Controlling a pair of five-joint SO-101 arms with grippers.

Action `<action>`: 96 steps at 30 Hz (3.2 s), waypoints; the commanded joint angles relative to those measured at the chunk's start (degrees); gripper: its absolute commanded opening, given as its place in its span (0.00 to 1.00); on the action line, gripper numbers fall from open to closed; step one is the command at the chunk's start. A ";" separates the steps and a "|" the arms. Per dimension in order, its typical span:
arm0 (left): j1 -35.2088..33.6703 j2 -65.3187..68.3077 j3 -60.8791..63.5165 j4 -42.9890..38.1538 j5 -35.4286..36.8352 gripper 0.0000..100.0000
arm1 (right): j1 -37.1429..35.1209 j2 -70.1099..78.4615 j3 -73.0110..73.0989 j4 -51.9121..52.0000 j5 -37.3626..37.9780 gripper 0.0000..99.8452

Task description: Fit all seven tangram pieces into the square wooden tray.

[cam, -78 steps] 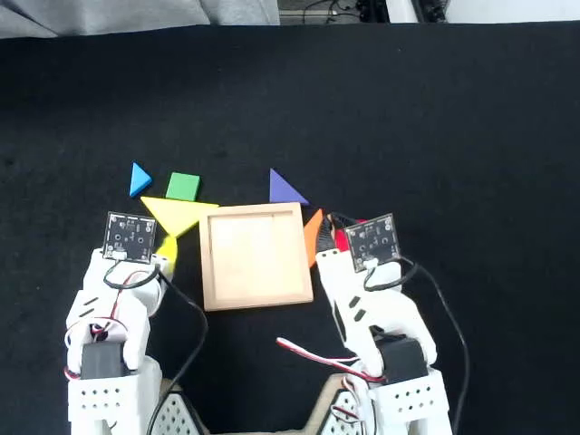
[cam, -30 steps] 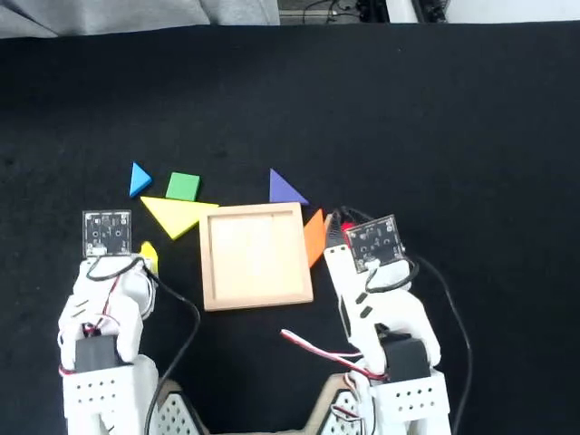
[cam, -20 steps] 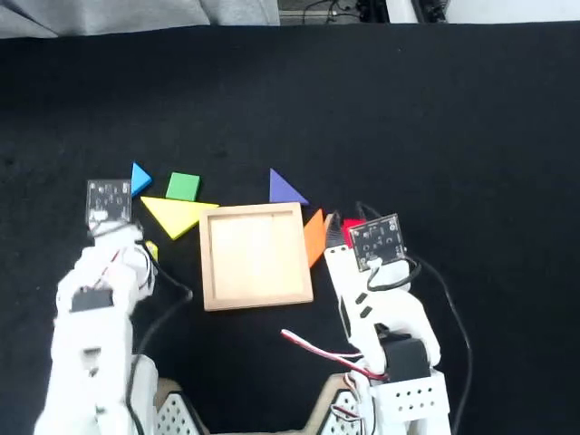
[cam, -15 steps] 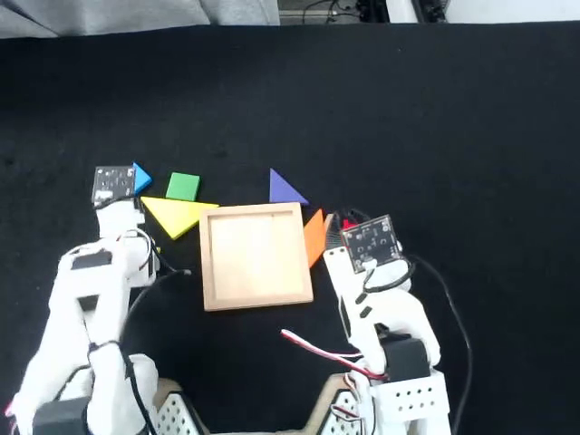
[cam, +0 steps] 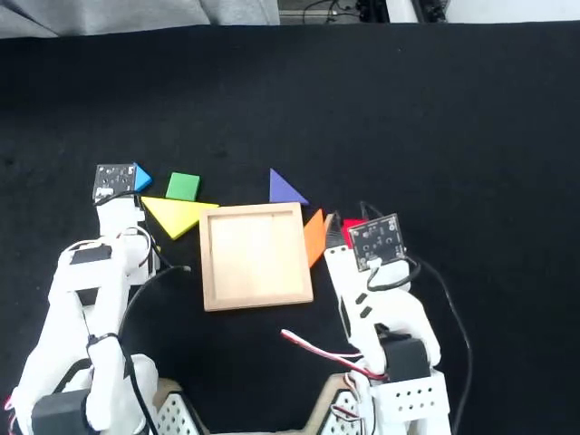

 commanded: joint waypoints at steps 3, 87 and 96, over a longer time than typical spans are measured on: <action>-0.13 -1.41 -2.59 0.26 0.62 0.15 | -0.70 -2.51 -0.22 0.09 0.53 0.13; -0.04 -1.32 -2.51 0.26 0.62 0.15 | 2.37 70.46 -30.02 -11.34 -1.85 0.11; -0.04 -1.32 -2.51 0.26 0.62 0.15 | 2.37 70.55 -30.02 -11.34 -1.85 0.11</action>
